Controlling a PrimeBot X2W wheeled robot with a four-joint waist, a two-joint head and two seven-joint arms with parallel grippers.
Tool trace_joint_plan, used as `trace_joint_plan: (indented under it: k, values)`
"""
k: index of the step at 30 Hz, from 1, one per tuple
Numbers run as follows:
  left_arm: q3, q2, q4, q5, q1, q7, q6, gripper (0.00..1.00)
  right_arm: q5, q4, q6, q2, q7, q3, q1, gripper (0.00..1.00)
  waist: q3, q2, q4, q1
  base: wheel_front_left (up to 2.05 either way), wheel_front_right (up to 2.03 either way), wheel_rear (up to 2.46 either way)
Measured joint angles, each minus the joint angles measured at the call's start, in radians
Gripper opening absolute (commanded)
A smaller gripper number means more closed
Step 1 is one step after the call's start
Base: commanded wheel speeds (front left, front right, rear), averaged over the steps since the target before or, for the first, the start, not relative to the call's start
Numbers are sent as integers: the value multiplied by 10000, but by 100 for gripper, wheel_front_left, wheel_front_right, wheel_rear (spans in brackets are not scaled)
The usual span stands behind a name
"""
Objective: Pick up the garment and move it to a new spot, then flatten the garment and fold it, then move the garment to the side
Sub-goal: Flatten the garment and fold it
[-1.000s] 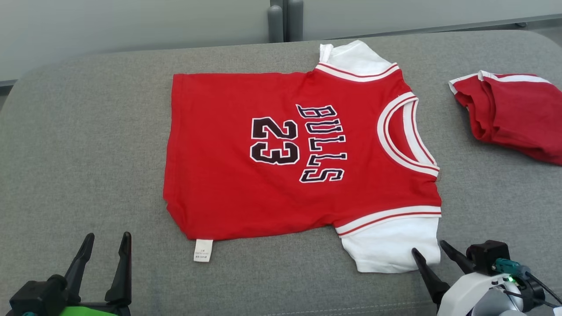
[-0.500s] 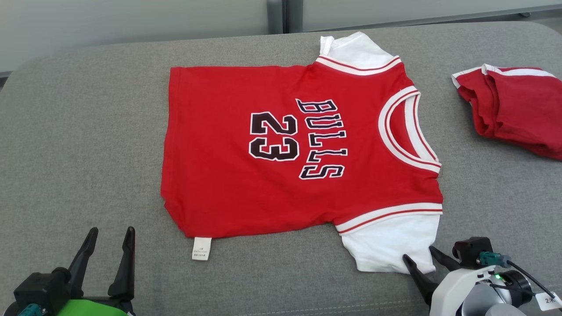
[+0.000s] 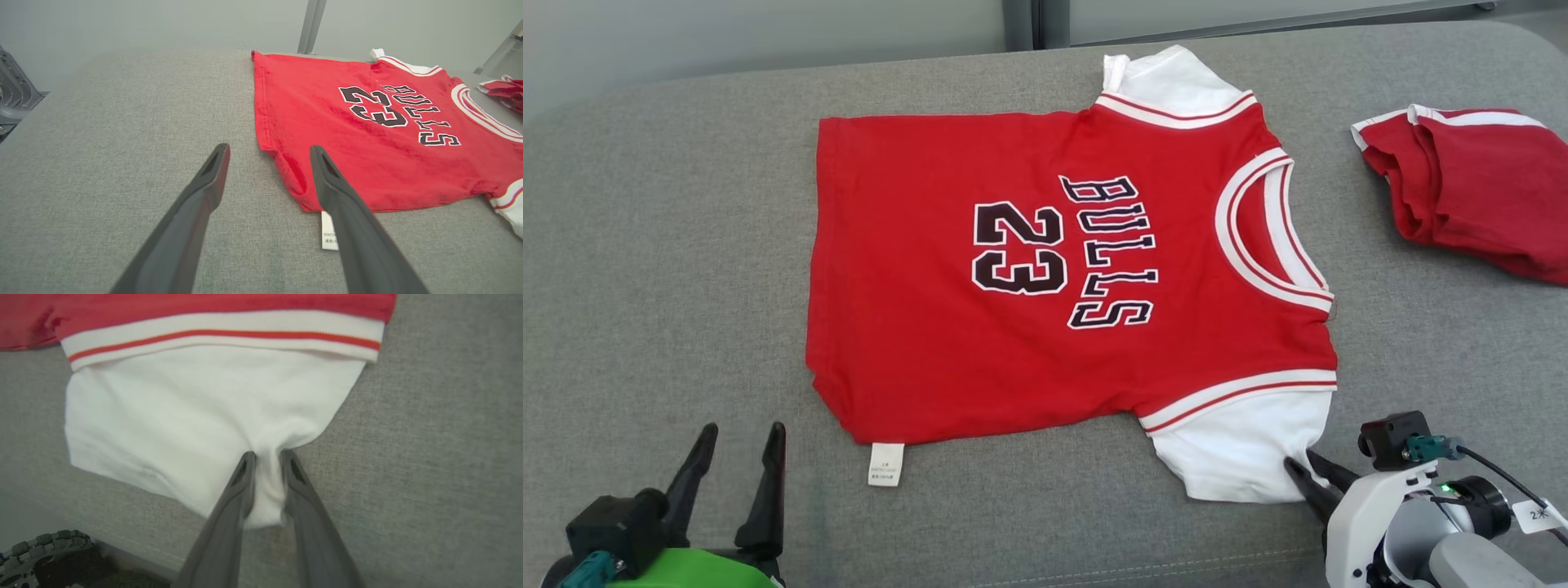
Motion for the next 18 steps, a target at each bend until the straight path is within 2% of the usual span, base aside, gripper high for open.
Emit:
trace_joint_plan:
  k: [1, 2, 3, 7, 11, 18]
  values:
    - [-59, -2, 21, -29, -9, 125, 0, 100, 50, 19, 42, -42, 69, 0, -35, 12, 14, 0, -16, 0, 0, 0, 0]
    - [-148, -8, 61, -104, -11, 265, -2, 100, 58, 19, 52, -82, 138, 15, -64, 12, 23, 0, -29, 0, 0, 0, 0]
    - [-247, -27, 123, -245, -11, 441, -8, 100, 77, 21, 144, -107, 205, 36, -79, 0, 29, 0, -40, 0, 0, 0, 0]
    - [-548, -199, 418, -930, -10, 1164, -107, 100, 336, 6, 309, -98, 341, 50, -140, 0, 58, 0, -104, 0, 0, 0, 0]
    - [-715, -134, 951, -1233, -401, 1883, -345, 100, 399, -82, 407, -105, 541, 36, -303, 0, 179, 0, -224, 0, 0, 0, 0]
    - [-782, -299, 1593, -1718, -1305, 2721, -355, 100, 399, -245, 525, -94, 640, 77, -586, 0, 424, 0, -529, 1, 0, 0, 0]
